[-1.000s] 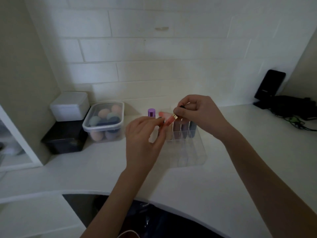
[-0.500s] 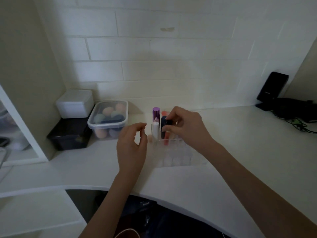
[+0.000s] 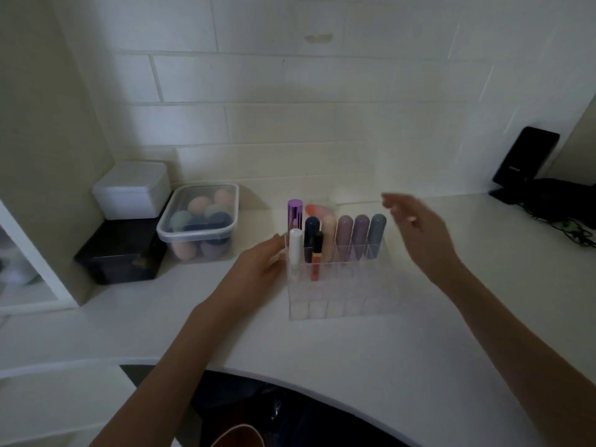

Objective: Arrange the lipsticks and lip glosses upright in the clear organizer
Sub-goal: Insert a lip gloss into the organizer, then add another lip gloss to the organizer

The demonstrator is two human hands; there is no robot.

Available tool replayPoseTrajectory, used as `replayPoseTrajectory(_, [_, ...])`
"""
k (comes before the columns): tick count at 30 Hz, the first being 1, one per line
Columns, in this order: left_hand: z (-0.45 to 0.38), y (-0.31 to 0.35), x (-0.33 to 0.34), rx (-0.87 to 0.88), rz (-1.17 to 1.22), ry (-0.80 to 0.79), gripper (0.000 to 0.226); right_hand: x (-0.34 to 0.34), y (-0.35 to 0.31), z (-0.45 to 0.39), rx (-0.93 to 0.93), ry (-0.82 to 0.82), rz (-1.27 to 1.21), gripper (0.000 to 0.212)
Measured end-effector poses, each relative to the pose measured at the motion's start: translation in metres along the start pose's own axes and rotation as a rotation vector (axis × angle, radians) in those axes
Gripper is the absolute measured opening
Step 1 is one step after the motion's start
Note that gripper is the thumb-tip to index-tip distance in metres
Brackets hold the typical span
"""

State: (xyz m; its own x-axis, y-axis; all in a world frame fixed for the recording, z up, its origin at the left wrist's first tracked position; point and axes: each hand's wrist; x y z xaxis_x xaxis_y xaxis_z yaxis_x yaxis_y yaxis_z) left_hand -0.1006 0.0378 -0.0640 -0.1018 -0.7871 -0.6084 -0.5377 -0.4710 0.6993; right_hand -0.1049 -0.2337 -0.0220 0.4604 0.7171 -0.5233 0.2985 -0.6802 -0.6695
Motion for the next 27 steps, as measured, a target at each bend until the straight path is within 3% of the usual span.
replayPoseTrajectory(3, [-0.006, -0.012, -0.001, -0.048, -0.071, -0.082, 0.022, 0.011, 0.024, 0.013, 0.149, -0.444, 0.021, 0.017])
replayPoseTrajectory(5, [-0.01, -0.015, -0.005, -0.096, -0.05, -0.09, 0.018, 0.013, 0.026, 0.015, 0.144, -0.563, 0.111, 0.019])
replayPoseTrajectory(10, [-0.02, -0.018, -0.007, -0.116, 0.025, -0.012, 0.023, 0.012, 0.031, 0.001, 0.091, -0.591, 0.154, 0.034])
replayPoseTrajectory(12, [-0.027, -0.02, -0.005, -0.14, 0.049, 0.035, 0.024, 0.014, 0.029, -0.009, 0.083, -0.498, 0.091, 0.034])
replayPoseTrajectory(14, [-0.033, -0.021, -0.005, -0.141, 0.081, 0.039, 0.027, 0.017, 0.024, -0.02, 0.064, -0.337, -0.004, 0.02])
replayPoseTrajectory(15, [-0.037, -0.021, -0.003, -0.145, 0.078, 0.047, 0.028, 0.021, 0.024, -0.027, 0.041, -0.303, -0.02, 0.024])
replayPoseTrajectory(16, [-0.042, -0.019, -0.002, -0.152, 0.079, 0.05, 0.028, 0.025, 0.023, -0.035, 0.018, -0.303, -0.017, 0.041])
replayPoseTrajectory(18, [-0.048, -0.015, 0.001, -0.123, 0.062, 0.057, 0.03, 0.035, 0.019, -0.045, 0.013, -0.333, -0.043, 0.065])
replayPoseTrajectory(21, [-0.06, -0.018, 0.007, -0.173, 0.064, 0.011, 0.025, 0.061, 0.021, -0.065, -0.061, -0.418, -0.026, 0.045])
replayPoseTrajectory(24, [-0.072, -0.025, 0.01, -0.258, 0.071, -0.09, 0.022, 0.087, 0.028, -0.081, -0.045, -0.548, 0.047, 0.041])
replayPoseTrajectory(27, [-0.086, -0.031, 0.014, -0.212, 0.157, -0.131, 0.012, 0.105, 0.04, -0.086, -0.129, -0.584, 0.191, 0.042])
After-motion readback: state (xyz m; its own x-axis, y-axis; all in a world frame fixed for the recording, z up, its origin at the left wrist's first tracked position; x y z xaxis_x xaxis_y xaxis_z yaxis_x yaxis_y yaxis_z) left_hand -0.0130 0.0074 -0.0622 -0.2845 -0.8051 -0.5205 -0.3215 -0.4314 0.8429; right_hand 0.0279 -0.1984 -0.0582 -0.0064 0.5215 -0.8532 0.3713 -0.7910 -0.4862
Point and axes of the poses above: each hand's wrist, its own z-axis away from the middle knuckle, its own x-axis out of the palm, y = z × x, and after that the axes turned 5 degrees about z, right-handed
